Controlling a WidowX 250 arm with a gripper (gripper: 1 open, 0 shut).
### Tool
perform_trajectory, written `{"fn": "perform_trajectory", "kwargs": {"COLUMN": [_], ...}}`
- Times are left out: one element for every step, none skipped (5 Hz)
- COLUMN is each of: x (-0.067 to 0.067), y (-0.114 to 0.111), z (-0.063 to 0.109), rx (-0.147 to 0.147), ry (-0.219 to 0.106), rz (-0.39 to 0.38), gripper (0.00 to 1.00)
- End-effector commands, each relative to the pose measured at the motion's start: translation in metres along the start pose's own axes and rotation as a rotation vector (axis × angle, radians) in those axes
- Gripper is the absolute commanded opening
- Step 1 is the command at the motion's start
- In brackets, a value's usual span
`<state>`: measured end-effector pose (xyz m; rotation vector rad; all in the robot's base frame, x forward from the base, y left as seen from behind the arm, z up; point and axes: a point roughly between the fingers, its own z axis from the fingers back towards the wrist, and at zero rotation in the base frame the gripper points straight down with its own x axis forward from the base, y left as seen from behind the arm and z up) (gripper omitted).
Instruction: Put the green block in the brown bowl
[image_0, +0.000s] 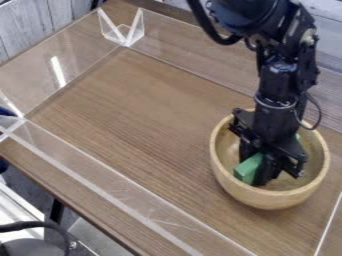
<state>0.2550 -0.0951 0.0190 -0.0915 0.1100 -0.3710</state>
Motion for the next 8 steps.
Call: {"fn": "perform_trajectory", "kwargs": {"x": [0.005,0.000,-0.004,-0.008,-0.012,-0.011,-0.011,-0.014], "y": [-0.001,-0.001,-0.001,0.003,0.007,0.008,0.008,0.011], "z": [-0.008,-0.008,-0.008,-0.001,0.005,0.009,0.011,0.006], "rx": [0.006,-0.008,-0.021,-0.025,-0.030,-0.063,-0.096,-0.069], "ry": [0.020,0.064,0.103,0.111,0.122,0.101,0.083,0.100], "rz": [-0.018,0.013,0.044,0.052,0.058,0.045,0.030,0.062], "gripper": [0.00,0.00,1.00,0.00,0.00,0.00,0.00,0.00]}}
